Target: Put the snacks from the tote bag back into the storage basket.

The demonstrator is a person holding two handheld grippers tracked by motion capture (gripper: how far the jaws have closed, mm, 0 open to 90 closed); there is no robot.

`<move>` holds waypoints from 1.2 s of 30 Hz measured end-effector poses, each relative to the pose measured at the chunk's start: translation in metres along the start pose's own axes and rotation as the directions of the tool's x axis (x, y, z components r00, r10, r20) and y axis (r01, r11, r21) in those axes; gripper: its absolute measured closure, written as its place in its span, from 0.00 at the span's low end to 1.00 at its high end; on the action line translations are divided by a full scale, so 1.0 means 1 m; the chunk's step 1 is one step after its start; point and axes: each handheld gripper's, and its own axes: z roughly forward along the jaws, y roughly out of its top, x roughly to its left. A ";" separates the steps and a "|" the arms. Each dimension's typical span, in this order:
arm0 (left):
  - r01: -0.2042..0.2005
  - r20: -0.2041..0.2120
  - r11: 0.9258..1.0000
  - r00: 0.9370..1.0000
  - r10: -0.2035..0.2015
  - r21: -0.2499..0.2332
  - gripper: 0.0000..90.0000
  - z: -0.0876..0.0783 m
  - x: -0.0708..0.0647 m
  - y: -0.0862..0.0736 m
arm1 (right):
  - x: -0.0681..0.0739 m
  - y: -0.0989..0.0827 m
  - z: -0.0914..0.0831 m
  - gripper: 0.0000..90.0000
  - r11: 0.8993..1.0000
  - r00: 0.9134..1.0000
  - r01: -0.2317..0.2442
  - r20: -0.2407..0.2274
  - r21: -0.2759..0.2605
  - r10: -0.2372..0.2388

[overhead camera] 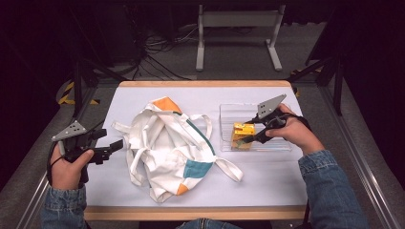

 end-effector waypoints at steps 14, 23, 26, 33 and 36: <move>0.003 -0.006 1.000 1.000 -0.003 0.001 0.14 -0.001 0.002 -0.001 | 0.010 0.014 -0.027 0.26 0.993 0.992 -0.033 0.121 -0.109 0.046; -0.011 -0.001 1.000 1.000 0.011 0.011 0.13 -0.001 0.003 -0.002 | 0.029 0.019 -0.050 0.23 0.979 0.970 -0.078 0.213 -0.187 0.118; -0.015 0.005 1.000 1.000 0.015 0.012 0.13 0.000 0.002 -0.001 | 0.037 0.017 -0.058 0.23 0.974 0.955 -0.101 0.256 -0.202 0.152; -0.026 0.019 1.000 0.999 0.025 0.010 0.13 0.001 0.003 -0.002 | 0.057 0.003 -0.078 0.23 0.953 0.913 -0.162 0.327 -0.258 0.244; -0.030 0.028 1.000 0.999 0.030 0.005 0.13 0.001 0.002 -0.003 | 0.066 -0.004 -0.084 0.25 0.943 0.900 -0.171 0.343 -0.286 0.268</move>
